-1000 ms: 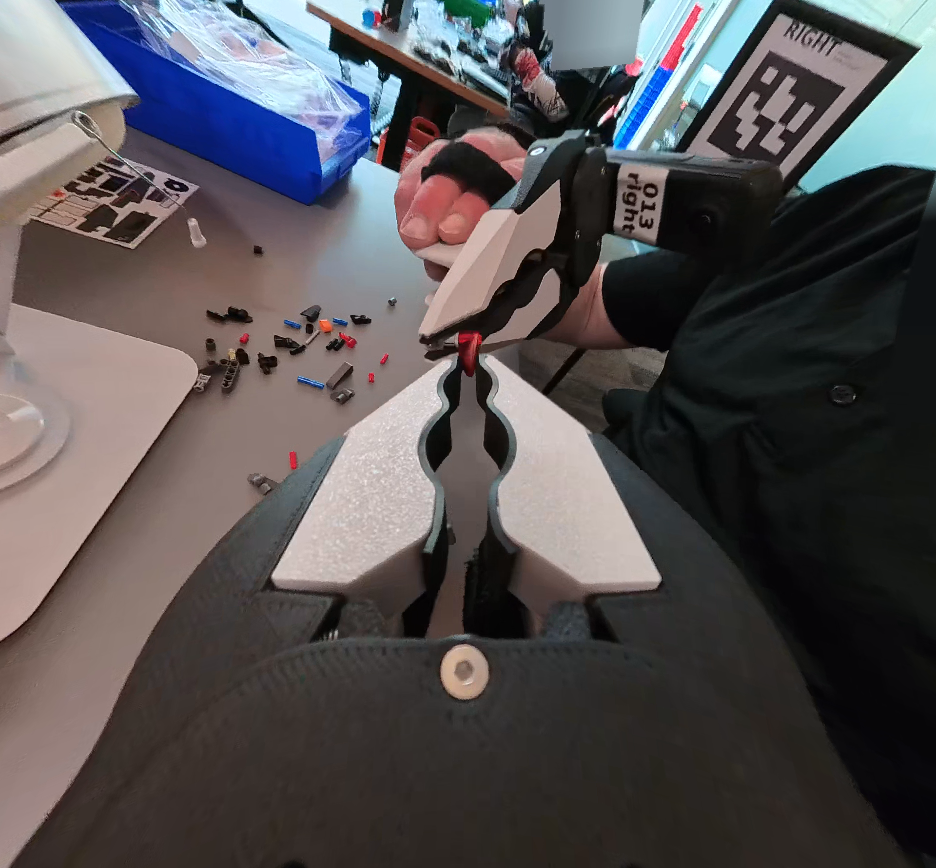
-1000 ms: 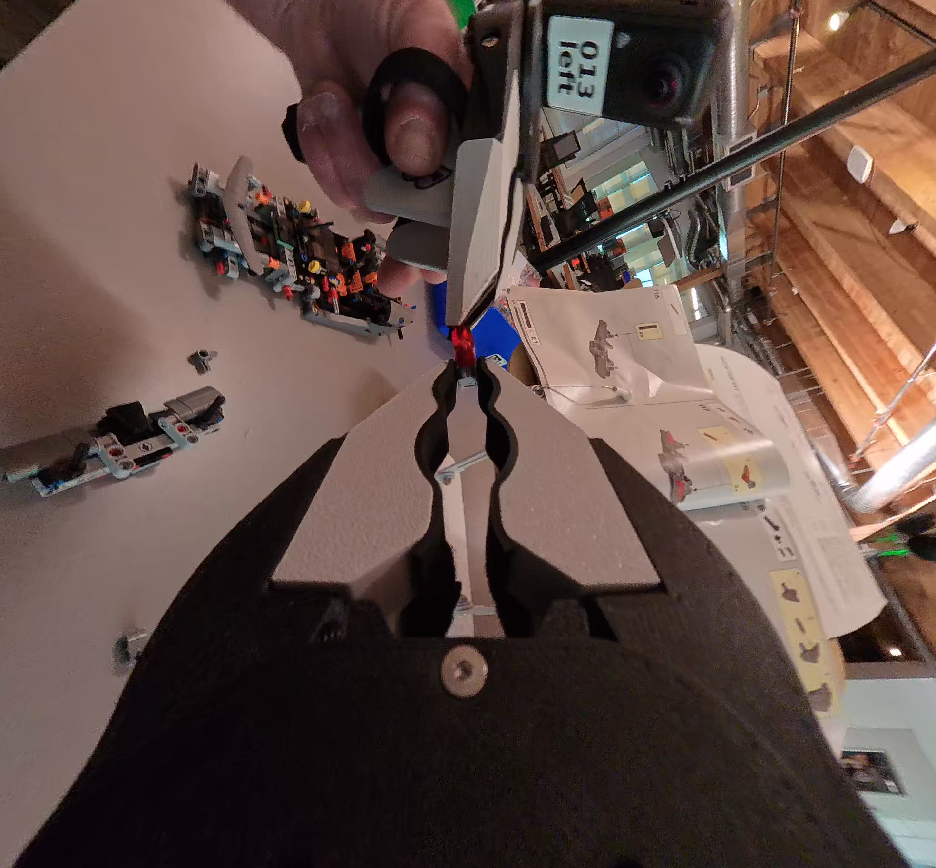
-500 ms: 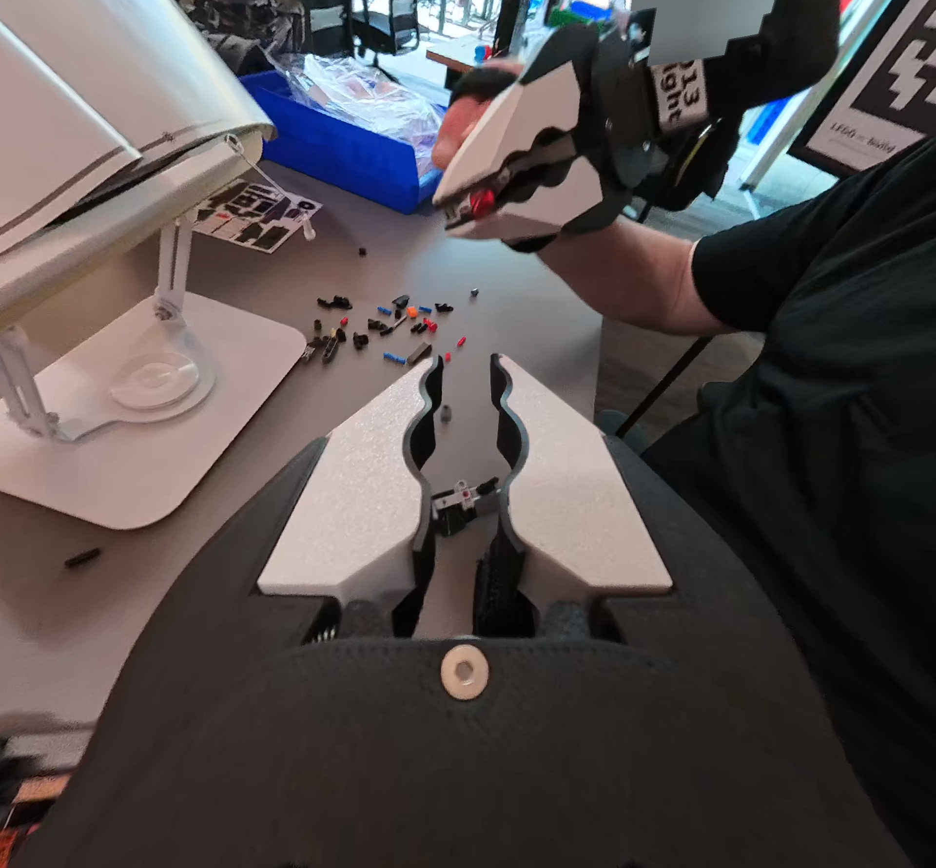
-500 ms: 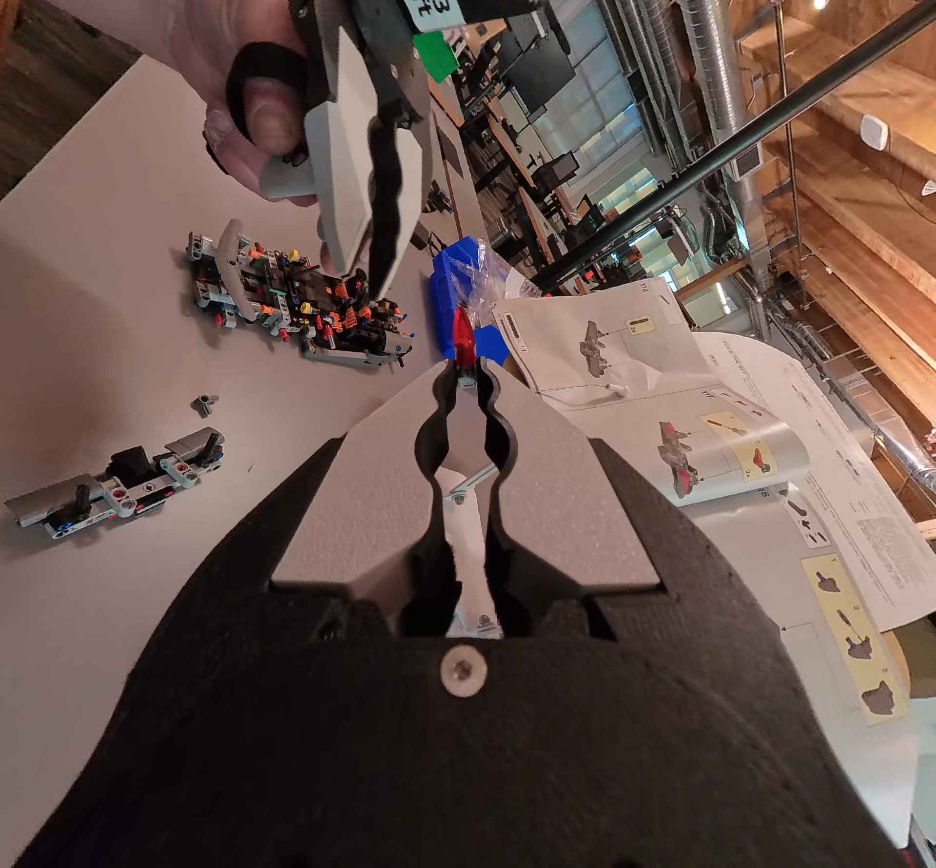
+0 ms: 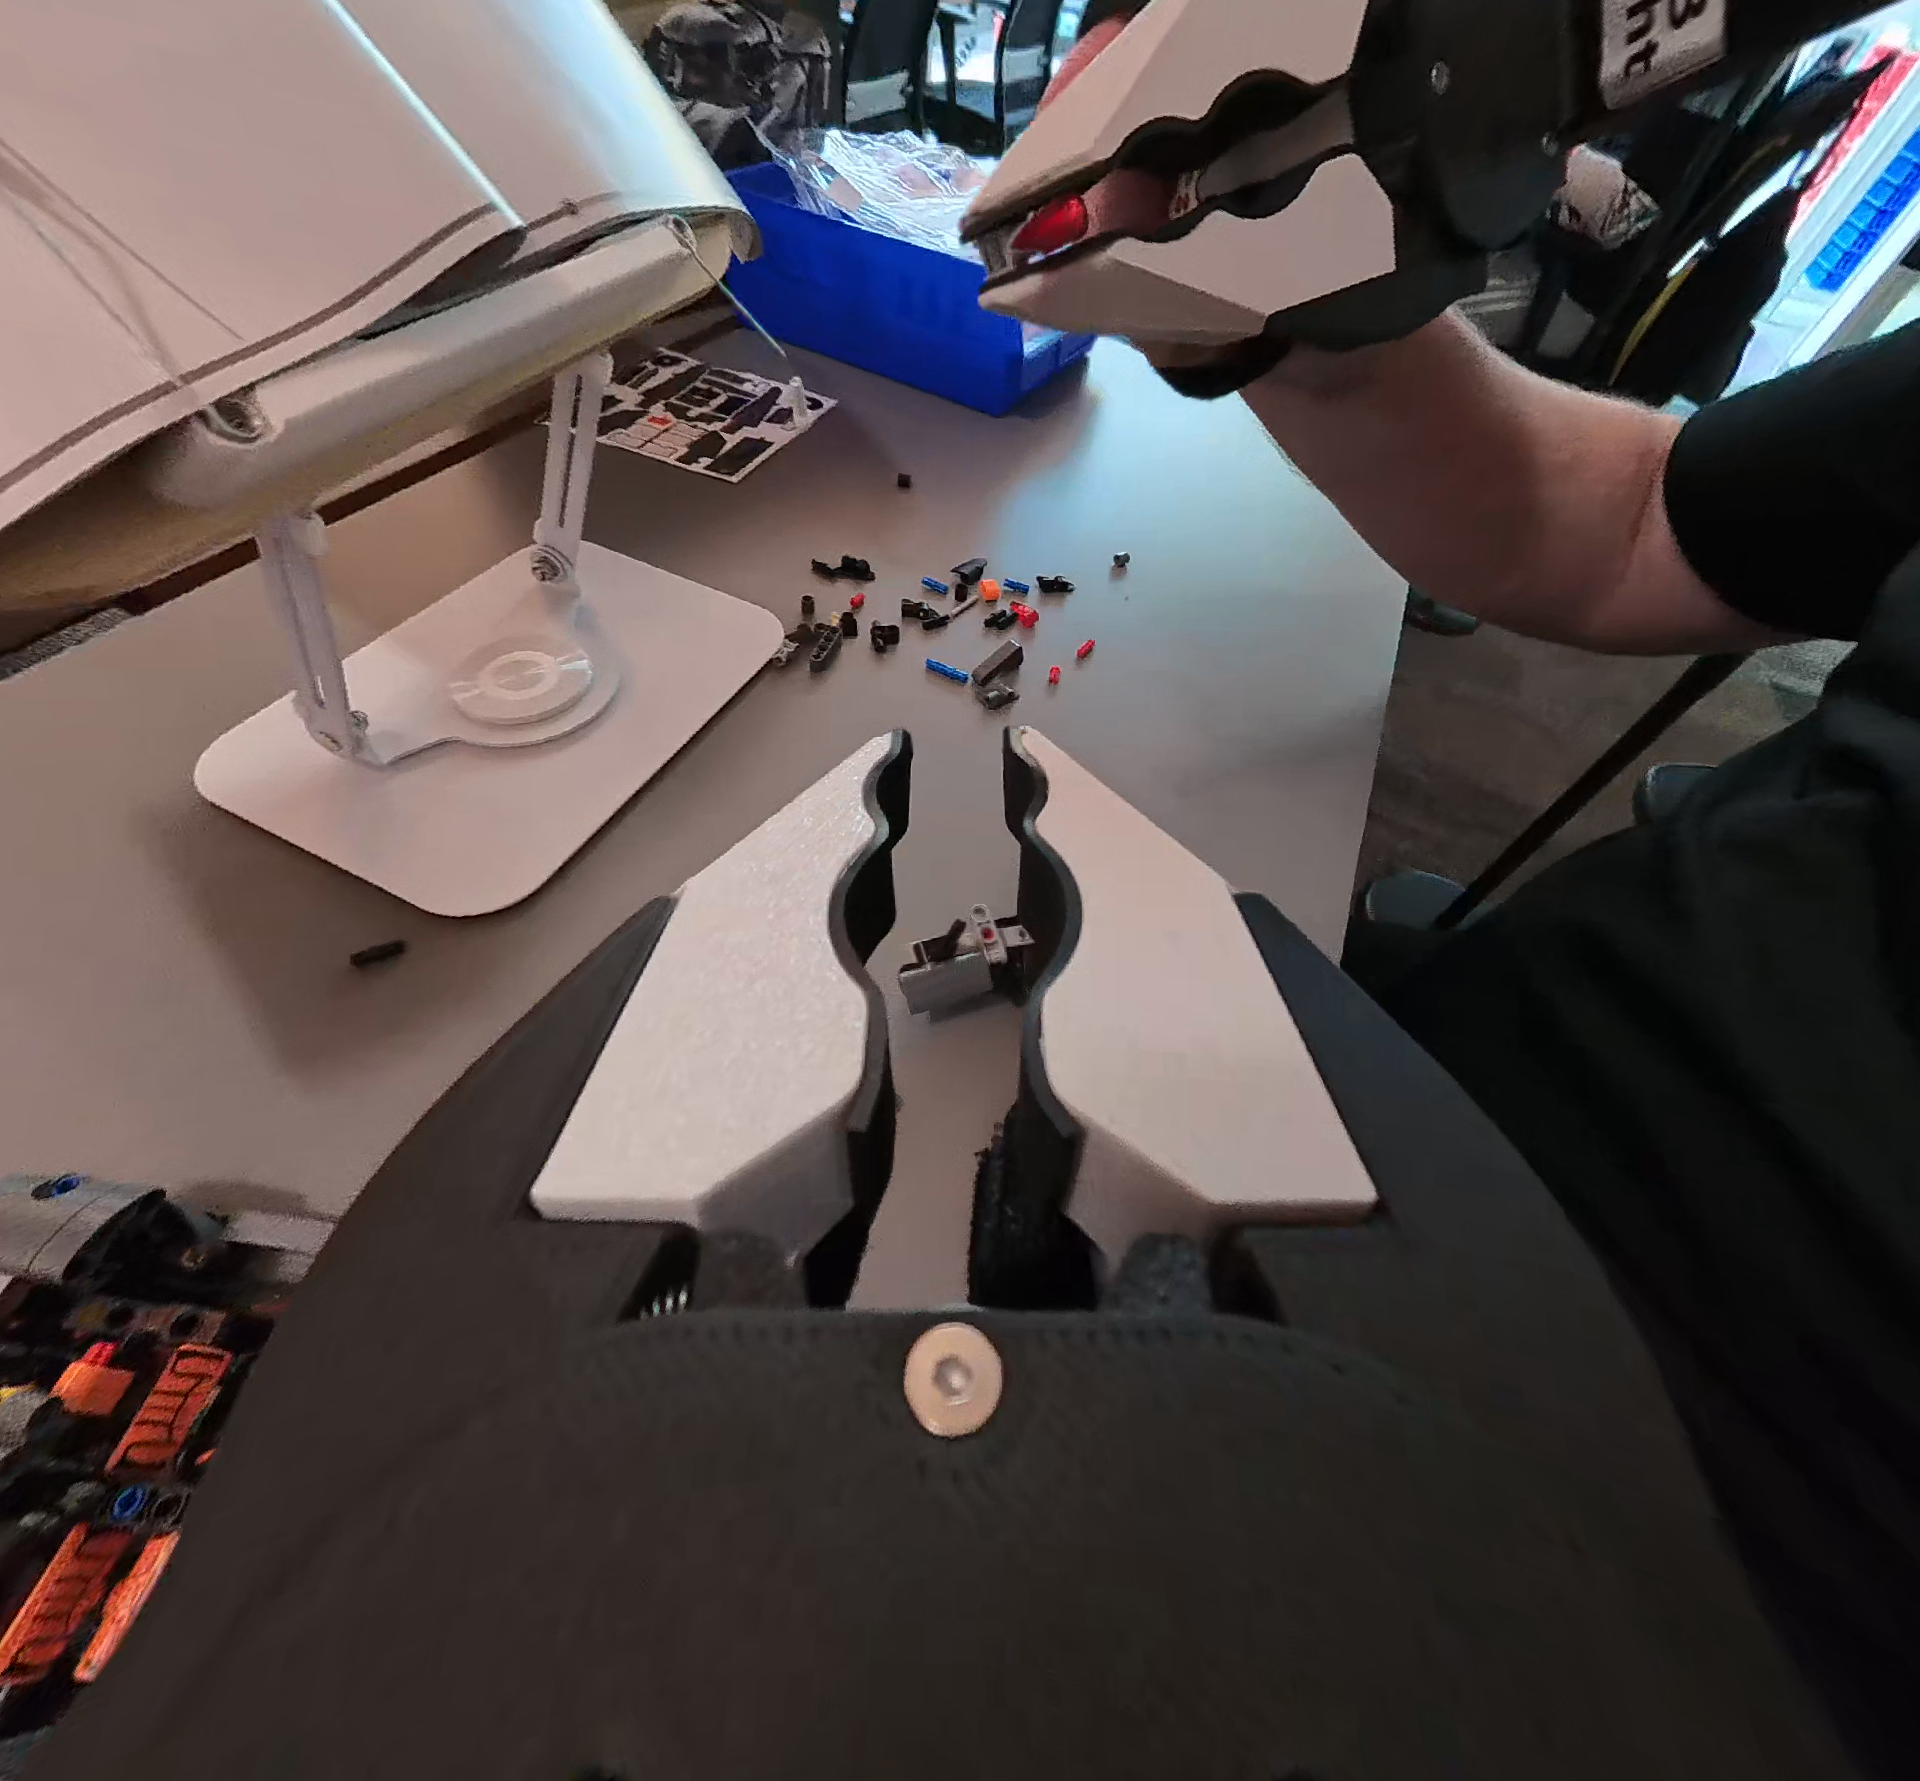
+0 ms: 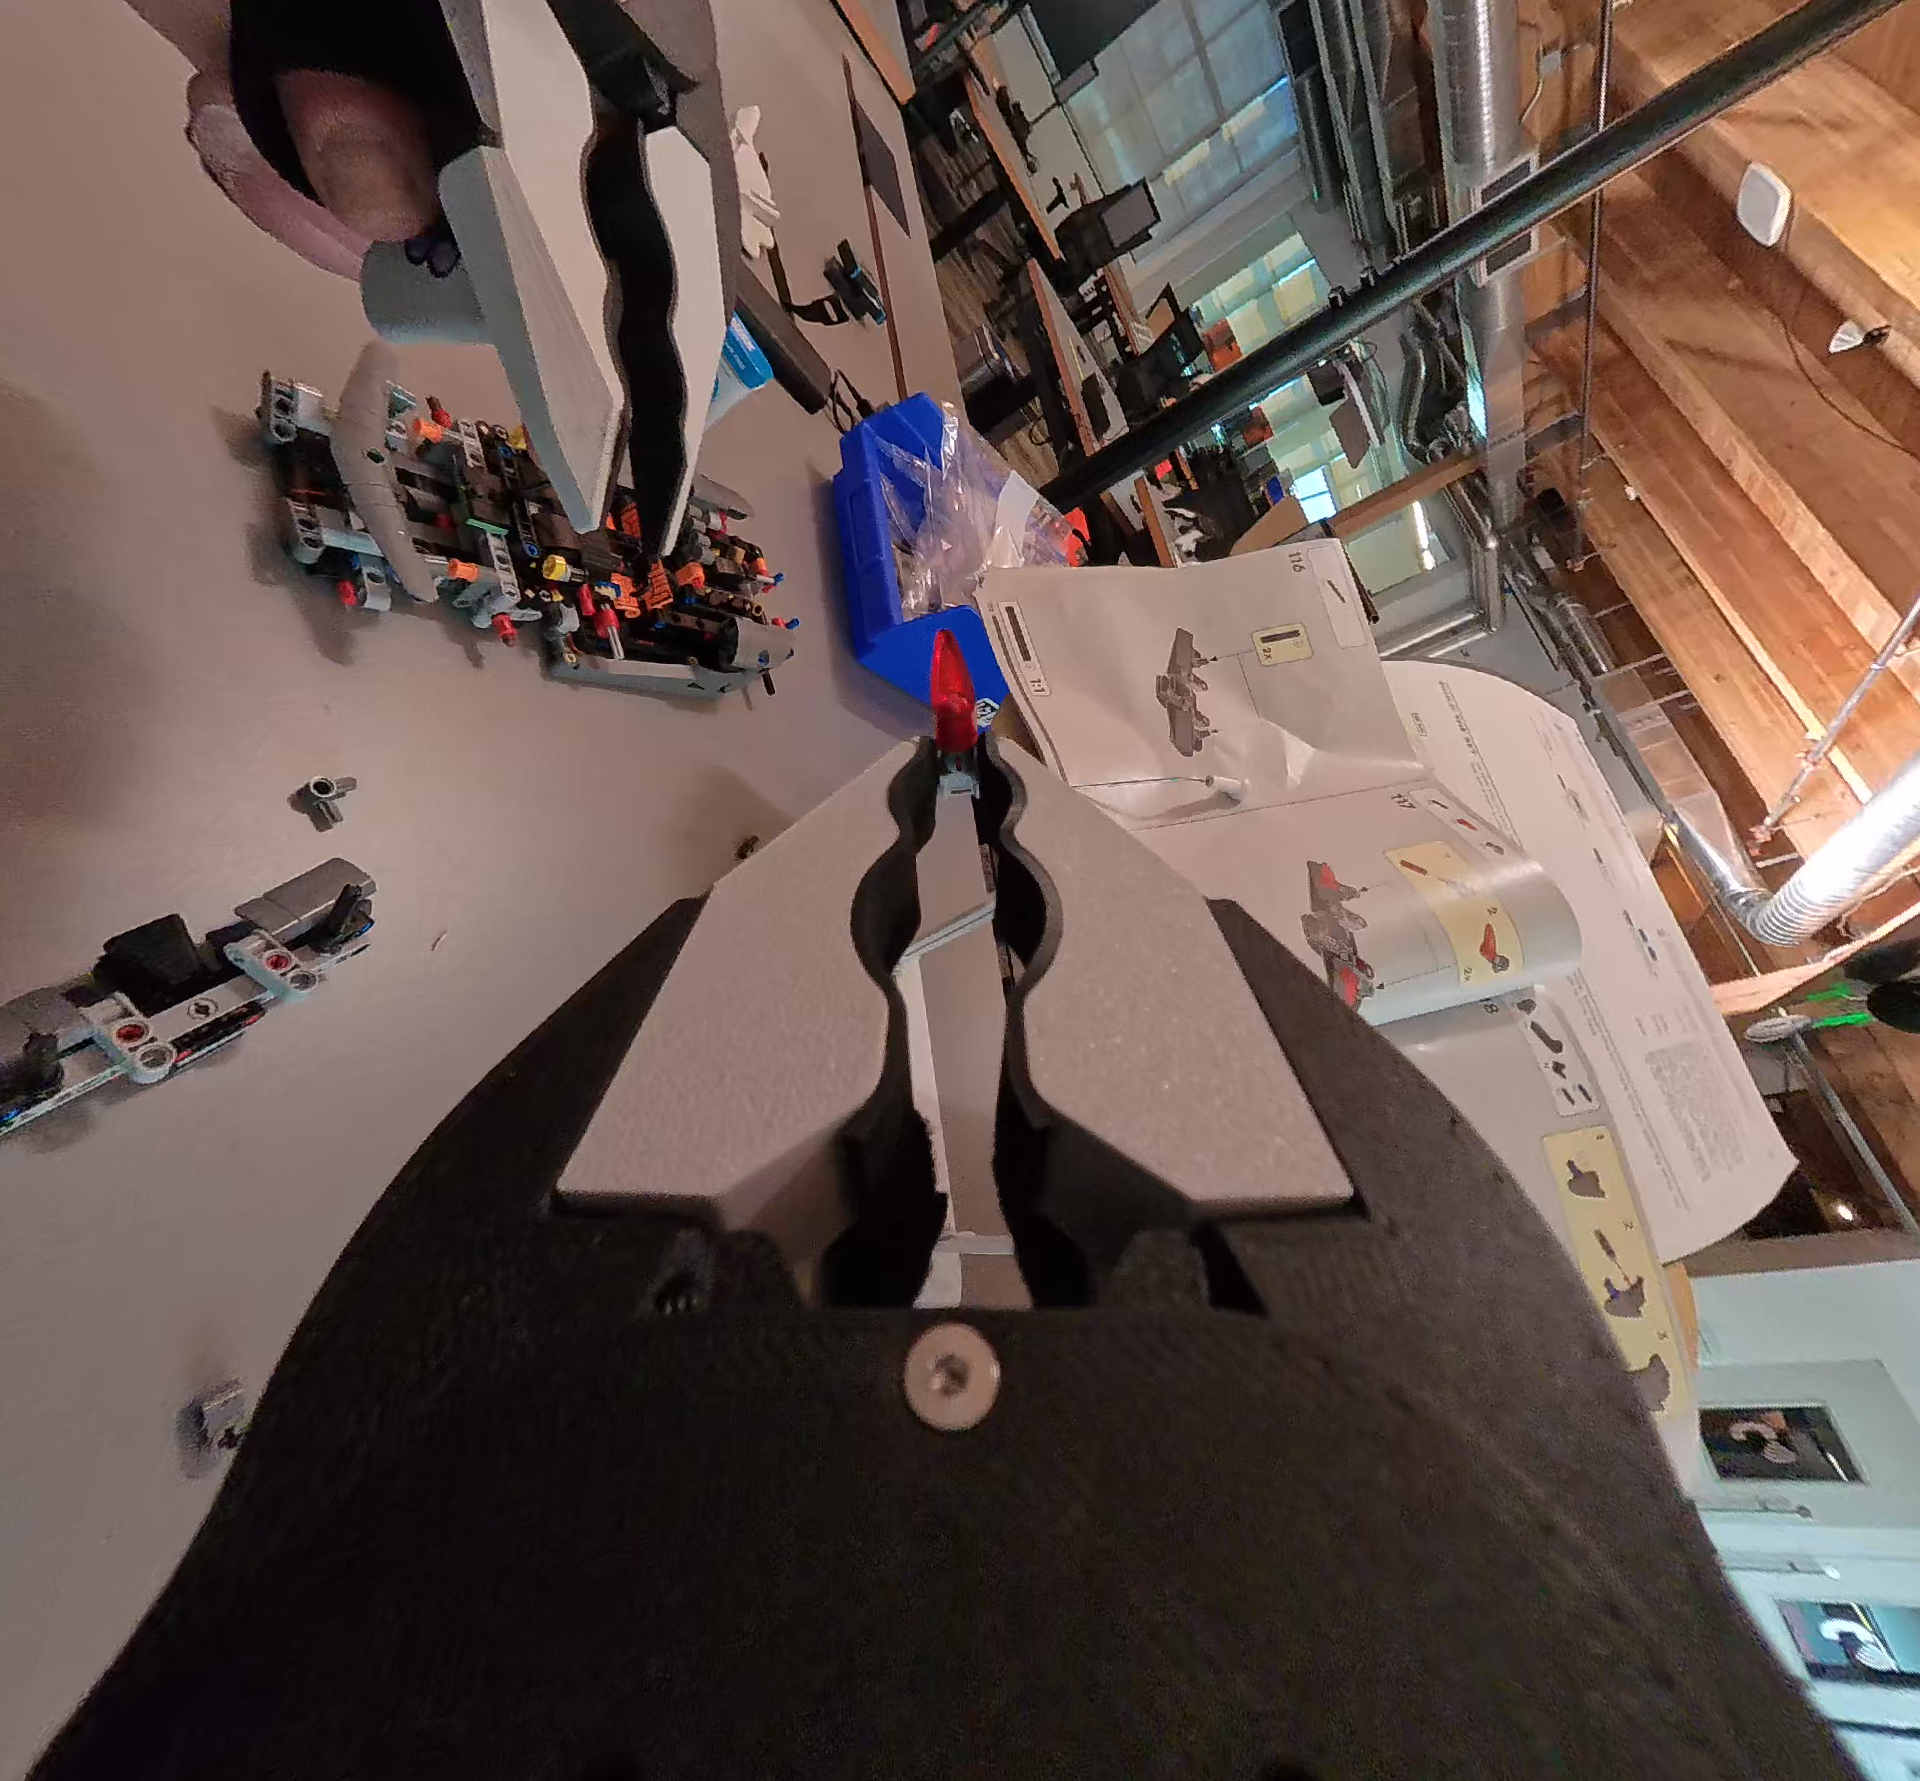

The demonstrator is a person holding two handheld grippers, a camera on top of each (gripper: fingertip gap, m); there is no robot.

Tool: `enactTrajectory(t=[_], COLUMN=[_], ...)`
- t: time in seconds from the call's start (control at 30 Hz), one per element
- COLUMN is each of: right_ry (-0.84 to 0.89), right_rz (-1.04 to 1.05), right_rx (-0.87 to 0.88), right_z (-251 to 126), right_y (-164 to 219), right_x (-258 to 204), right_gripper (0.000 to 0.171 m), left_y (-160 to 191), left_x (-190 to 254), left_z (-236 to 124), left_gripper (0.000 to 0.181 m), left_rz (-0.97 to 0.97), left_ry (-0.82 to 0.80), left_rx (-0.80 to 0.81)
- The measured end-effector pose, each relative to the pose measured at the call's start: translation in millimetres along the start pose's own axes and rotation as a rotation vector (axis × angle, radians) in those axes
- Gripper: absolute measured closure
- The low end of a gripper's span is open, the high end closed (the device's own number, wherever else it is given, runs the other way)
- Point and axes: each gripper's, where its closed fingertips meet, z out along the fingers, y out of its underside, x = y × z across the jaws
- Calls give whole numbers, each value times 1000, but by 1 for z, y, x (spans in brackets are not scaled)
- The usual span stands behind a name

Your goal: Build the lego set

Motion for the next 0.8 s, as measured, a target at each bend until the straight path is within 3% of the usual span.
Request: enactTrajectory(t=[0.23, 0.8], right_ry=[30, 15], right_rz=[54, 158], right_rx=[-11, 28], right_z=[10, 12], right_y=[-5, -9], right_x=[4, 14], right_gripper=[166, 166], left_y=[-9, -2], left_x=[2, 11], left_z=[-7, -4], left_gripper=[165, 167], left_rz=[-48, -45], left_ry=[18, 40], left_rx=[89, 93])
